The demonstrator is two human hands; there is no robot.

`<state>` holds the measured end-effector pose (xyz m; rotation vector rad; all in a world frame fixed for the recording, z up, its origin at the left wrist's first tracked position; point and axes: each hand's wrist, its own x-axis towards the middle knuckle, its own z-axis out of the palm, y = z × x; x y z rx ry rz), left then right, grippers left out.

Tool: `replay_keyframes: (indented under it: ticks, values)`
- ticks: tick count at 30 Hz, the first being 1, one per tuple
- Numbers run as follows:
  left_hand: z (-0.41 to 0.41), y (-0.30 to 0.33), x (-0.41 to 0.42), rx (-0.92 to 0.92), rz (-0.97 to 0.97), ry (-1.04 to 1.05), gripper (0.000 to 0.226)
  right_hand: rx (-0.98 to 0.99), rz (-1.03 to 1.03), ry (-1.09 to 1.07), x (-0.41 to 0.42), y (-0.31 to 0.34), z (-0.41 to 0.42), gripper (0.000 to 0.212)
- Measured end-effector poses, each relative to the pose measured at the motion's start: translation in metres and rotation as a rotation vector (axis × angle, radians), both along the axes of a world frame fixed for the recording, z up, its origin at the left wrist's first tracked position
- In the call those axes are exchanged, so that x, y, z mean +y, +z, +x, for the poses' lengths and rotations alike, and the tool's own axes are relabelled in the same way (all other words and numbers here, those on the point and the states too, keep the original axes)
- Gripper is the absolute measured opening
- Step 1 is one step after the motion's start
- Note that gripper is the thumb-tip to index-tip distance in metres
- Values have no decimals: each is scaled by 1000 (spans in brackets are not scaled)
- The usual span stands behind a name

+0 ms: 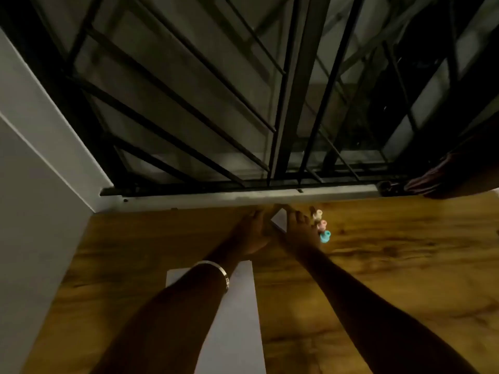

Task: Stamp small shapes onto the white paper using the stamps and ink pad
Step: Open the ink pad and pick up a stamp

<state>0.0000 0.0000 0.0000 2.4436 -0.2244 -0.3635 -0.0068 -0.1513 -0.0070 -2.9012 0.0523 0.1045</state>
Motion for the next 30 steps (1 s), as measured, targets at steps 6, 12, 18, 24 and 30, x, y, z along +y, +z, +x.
replay_keyframes:
  ticks: [6, 12, 18, 24, 30]
  values:
    - [10, -12, -16, 90, -84, -2, 50, 53, 93, -18, -15, -19, 18, 77]
    - [17, -15, -31, 192, -235, 88, 29, 26, 108, -31, -15, -26, 22, 75]
    - [7, -15, -34, 260, -305, 135, 32, 31, 48, -14, -11, -24, 11, 73]
    - [-17, -14, -28, 303, -380, 194, 26, 13, 101, -35, -1, -16, -19, 75]
    - [-44, -9, -20, 343, -563, 340, 14, -36, 139, -21, 14, -4, -52, 67]
